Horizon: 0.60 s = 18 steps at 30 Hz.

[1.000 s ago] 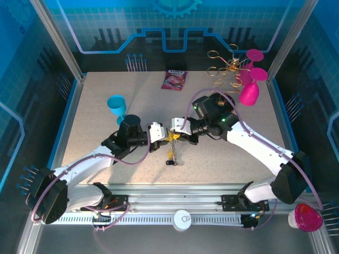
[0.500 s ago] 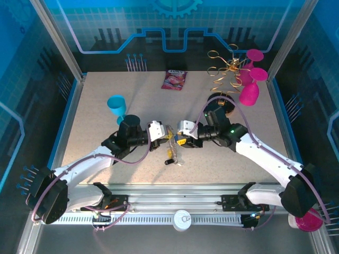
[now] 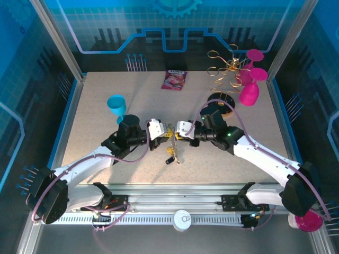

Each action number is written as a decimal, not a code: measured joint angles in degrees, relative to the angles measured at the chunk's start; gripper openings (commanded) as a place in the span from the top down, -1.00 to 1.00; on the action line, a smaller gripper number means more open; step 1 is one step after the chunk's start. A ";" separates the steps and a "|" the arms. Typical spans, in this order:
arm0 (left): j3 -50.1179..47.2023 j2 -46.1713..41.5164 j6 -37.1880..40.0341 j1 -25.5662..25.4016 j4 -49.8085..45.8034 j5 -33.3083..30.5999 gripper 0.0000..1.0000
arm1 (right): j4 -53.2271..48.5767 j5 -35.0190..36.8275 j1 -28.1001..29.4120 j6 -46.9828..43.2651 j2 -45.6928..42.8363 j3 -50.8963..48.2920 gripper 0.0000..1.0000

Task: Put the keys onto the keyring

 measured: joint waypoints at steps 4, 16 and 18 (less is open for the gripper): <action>-0.37 0.00 -0.85 0.00 0.33 -0.20 1.00 | 0.04 2.23 1.01 -1.49 0.13 0.00 1.00; -3.98 0.87 -10.03 0.57 8.96 -0.31 1.00 | 3.50 5.25 2.91 -1.29 0.42 -2.51 0.45; -3.98 0.87 -10.25 0.57 11.06 0.33 1.00 | 4.37 1.18 0.07 1.42 -1.22 -4.13 0.32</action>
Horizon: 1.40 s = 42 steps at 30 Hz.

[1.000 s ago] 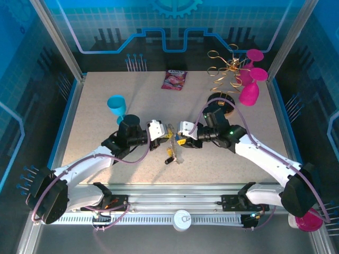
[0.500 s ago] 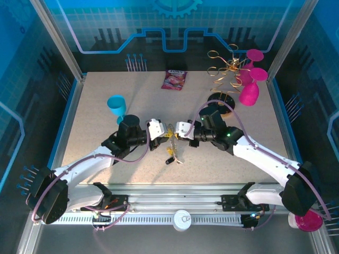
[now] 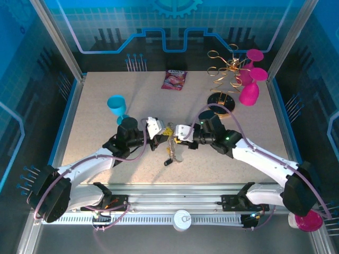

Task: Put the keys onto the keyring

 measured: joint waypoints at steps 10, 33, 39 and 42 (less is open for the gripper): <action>-0.98 0.72 3.48 -0.02 5.55 6.49 1.00 | 0.92 -20.63 -9.09 7.54 -1.44 0.33 0.37; -0.98 0.83 8.83 -0.11 4.72 10.69 1.00 | -0.52 -24.46 -7.63 5.90 2.14 2.86 0.60; -0.98 0.83 8.66 0.07 4.22 10.64 1.00 | -2.38 -24.59 -7.04 4.35 3.41 4.09 0.81; -0.98 0.90 8.55 0.37 3.74 10.64 1.00 | -3.48 -24.20 -6.84 3.37 4.11 4.92 1.00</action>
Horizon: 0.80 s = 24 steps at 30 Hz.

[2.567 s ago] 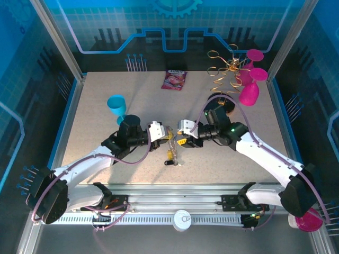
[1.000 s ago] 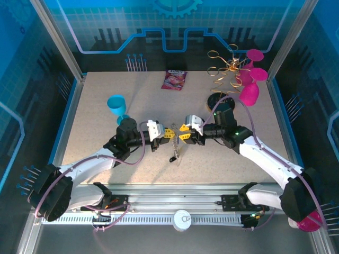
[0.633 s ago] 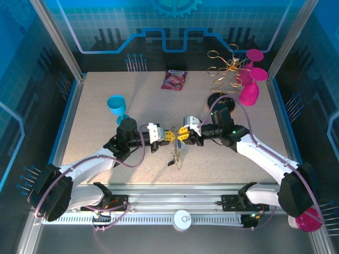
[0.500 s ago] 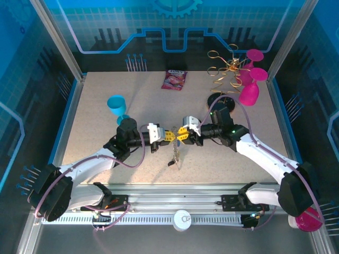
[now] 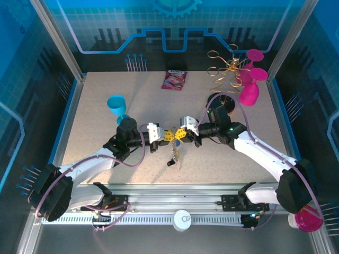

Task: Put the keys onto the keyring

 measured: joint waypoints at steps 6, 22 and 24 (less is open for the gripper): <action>0.39 0.02 0.17 -0.04 -1.92 -1.18 0.57 | -6.10 3.32 1.29 -3.67 0.31 2.91 1.00; 5.66 -1.18 5.55 -1.18 -18.14 -6.23 1.00 | -19.54 14.95 5.57 -9.51 4.04 12.07 0.59; 4.83 -1.90 5.44 -1.20 -15.91 -6.25 1.00 | -14.49 11.39 3.61 -6.27 1.60 8.26 0.47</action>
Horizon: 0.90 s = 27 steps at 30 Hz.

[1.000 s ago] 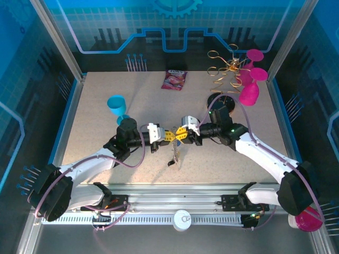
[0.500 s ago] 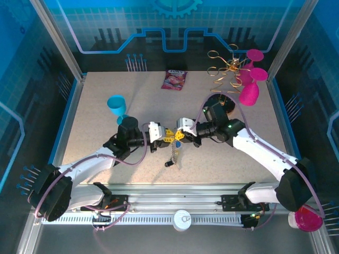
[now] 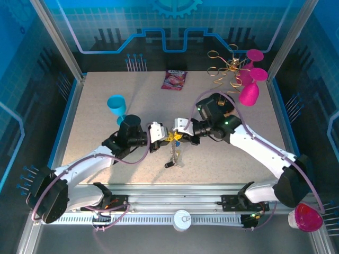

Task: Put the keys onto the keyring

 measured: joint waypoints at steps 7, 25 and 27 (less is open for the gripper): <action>-3.30 -0.52 -1.03 0.02 5.88 0.42 1.00 | 10.23 -7.10 -3.63 6.95 -3.80 -6.99 0.42; -3.52 -0.39 -2.82 0.02 9.51 1.92 1.00 | 11.91 -9.84 -3.34 6.54 -0.50 -7.67 0.84; -3.63 -0.35 -3.43 0.04 9.62 2.16 1.00 | 11.91 -9.79 -3.26 6.40 -0.50 -7.61 0.98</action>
